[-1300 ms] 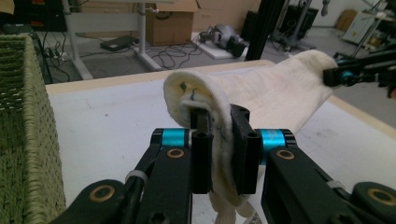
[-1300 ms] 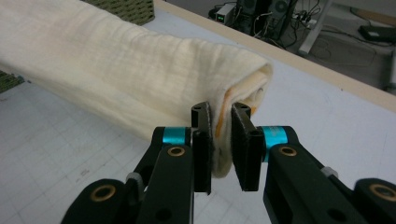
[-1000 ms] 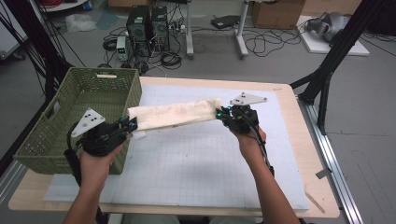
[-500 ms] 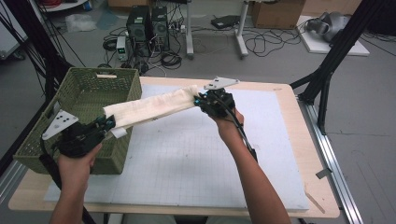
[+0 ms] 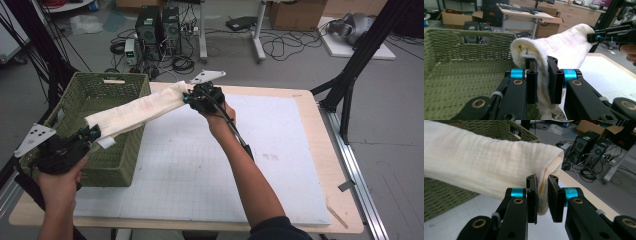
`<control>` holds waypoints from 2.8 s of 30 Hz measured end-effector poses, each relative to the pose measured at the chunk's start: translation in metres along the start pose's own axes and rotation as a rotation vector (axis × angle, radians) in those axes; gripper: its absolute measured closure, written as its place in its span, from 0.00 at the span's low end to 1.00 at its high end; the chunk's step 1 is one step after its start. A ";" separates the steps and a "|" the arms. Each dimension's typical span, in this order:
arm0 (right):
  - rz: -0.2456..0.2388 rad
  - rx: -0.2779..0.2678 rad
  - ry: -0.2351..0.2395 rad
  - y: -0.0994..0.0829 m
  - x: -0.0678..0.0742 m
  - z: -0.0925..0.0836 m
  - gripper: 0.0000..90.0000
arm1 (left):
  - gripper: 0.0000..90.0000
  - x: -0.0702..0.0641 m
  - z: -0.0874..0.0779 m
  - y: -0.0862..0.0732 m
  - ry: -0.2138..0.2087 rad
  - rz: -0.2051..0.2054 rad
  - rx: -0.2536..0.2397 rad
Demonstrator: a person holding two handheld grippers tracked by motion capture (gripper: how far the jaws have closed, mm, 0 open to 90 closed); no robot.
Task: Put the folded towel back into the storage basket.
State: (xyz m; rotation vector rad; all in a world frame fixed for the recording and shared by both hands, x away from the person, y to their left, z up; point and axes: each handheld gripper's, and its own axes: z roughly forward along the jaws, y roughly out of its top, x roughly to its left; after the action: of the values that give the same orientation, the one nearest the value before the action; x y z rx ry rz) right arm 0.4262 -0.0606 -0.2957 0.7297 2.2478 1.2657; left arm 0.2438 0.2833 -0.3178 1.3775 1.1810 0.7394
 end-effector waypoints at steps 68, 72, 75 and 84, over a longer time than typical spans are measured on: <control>-0.050 0.014 0.040 0.084 0.058 0.144 0.51 | 0.39 0.070 -0.028 0.002 0.176 -0.096 -0.061; -0.040 0.015 0.091 0.078 0.053 0.127 0.46 | 0.38 0.065 -0.025 0.003 0.100 -0.105 -0.077; -0.039 0.019 0.108 0.072 0.048 0.114 0.37 | 0.34 0.060 -0.021 0.002 0.061 -0.102 -0.075; -0.017 -0.012 0.113 0.049 0.031 0.067 0.24 | 0.26 0.042 -0.006 0.001 -0.038 -0.086 -0.059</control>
State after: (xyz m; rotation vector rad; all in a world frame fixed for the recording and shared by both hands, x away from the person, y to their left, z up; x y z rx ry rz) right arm 0.4549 0.0231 -0.2884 0.6476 2.3286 1.3425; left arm 0.2511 0.3245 -0.3234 1.2787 1.1723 0.6788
